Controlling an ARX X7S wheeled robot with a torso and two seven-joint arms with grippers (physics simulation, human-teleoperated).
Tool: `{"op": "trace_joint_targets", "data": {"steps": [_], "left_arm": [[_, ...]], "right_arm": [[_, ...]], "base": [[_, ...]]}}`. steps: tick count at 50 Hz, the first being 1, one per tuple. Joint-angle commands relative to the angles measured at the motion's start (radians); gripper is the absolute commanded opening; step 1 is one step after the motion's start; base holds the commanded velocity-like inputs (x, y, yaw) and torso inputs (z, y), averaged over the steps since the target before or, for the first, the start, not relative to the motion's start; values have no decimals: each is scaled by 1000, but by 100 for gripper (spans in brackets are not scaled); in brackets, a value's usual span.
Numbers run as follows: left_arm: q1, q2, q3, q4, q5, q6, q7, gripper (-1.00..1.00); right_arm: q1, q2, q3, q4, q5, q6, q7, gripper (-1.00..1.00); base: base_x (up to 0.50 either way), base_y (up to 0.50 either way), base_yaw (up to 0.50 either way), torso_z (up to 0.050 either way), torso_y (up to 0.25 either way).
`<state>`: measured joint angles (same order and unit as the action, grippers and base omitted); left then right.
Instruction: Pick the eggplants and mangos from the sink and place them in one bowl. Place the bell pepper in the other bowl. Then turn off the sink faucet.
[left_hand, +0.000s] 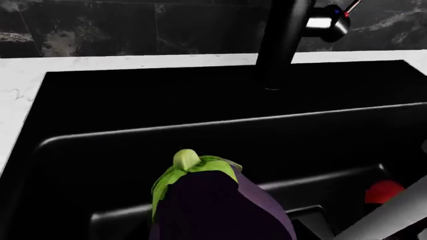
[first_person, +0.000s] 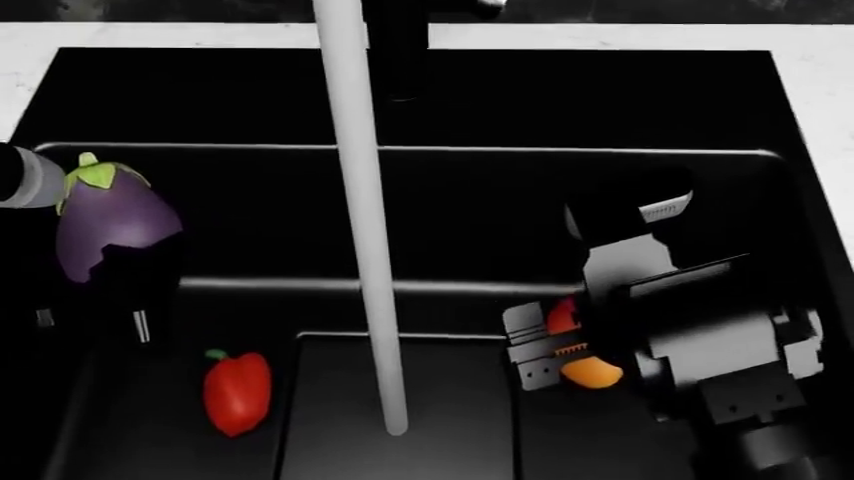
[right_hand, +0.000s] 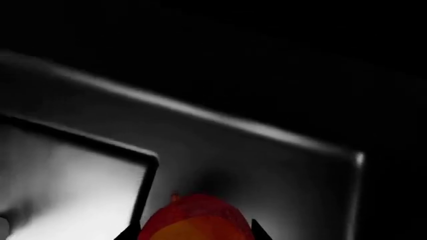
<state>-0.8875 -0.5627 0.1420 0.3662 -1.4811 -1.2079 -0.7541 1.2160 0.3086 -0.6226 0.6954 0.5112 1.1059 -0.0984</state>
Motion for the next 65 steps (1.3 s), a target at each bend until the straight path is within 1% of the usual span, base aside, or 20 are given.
{"op": "trace_joint_targets", "data": {"steps": [1,2,4,12,15,20,25,29,33,42,48,50,54,56,57,58,59,62,63,65], "left_arm": [[-75,-52,-11,-16,-113,-36,-7,-100],[-68,-21,7,-3,-113,-31,-46,-100],[-68,-13,9,-1,-114,-25,-56,-100],[-52,-21,-14,-8,-121,0,-36,-100],[-51,-21,-11,-4,-124,1,-44,-100],[-54,-29,-13,-8,-126,2,-38,-100],[-61,-22,-3,-6,-107,8,-40,-100],[-63,-21,2,-11,-107,9,-36,-100],[-64,-27,5,-12,-100,9,-30,-100],[-55,-29,4,-1,-107,17,-38,-100],[-57,-29,7,1,-109,21,-45,-100],[-55,-32,7,2,-107,22,-40,-100],[-45,-34,11,7,-95,25,-28,-100],[-49,-35,23,10,-79,20,-14,-100],[-53,-34,39,17,-39,20,3,-100],[-54,-35,46,22,-16,23,10,-100],[-48,-25,47,8,-28,25,-4,-100],[-29,-39,44,21,14,45,35,-100],[-13,-44,49,59,67,69,56,-100],[0,-39,42,69,62,79,48,-100]], "right_arm": [[-14,47,64,-235,58,135,53,-100],[-13,51,75,-251,65,149,61,-100],[-16,61,87,-283,76,176,74,-100],[-82,86,169,-418,133,228,126,-100],[-113,86,274,-479,167,223,176,-100],[-132,110,313,-574,193,245,203,-100],[-163,123,345,-637,217,257,222,-100],[-175,142,334,-681,218,242,215,-100],[-200,147,383,-729,229,209,233,-100],[-227,147,419,-767,248,192,247,-100],[-238,161,406,-788,241,182,249,-100],[-242,166,408,-801,236,168,252,-100],[-279,164,447,-840,226,86,259,-100],[-291,178,431,-873,204,47,256,-100],[-303,187,432,-902,211,40,247,-100],[-309,188,438,-913,212,33,249,-100],[-323,195,449,-946,211,14,254,-100],[-357,209,483,-1024,227,-9,262,-100],[-383,217,500,-1069,225,-30,271,-100],[-418,232,504,-1114,215,-63,269,-100]], "base": [[0,0,0,18,166],[0,0,0,18,164],[0,0,0,18,166],[0,0,0,19,166],[0,0,0,19,166],[0,0,0,19,165],[0,0,0,19,165],[0,0,0,19,165],[0,0,0,19,165],[1,0,0,19,166],[0,0,0,19,166],[0,0,0,19,164],[0,0,0,19,86],[0,0,0,17,5],[0,0,0,4,0],[0,0,0,0,0],[0,0,0,0,0],[0,0,0,0,0],[0,0,0,0,0],[0,0,0,0,0]]}}
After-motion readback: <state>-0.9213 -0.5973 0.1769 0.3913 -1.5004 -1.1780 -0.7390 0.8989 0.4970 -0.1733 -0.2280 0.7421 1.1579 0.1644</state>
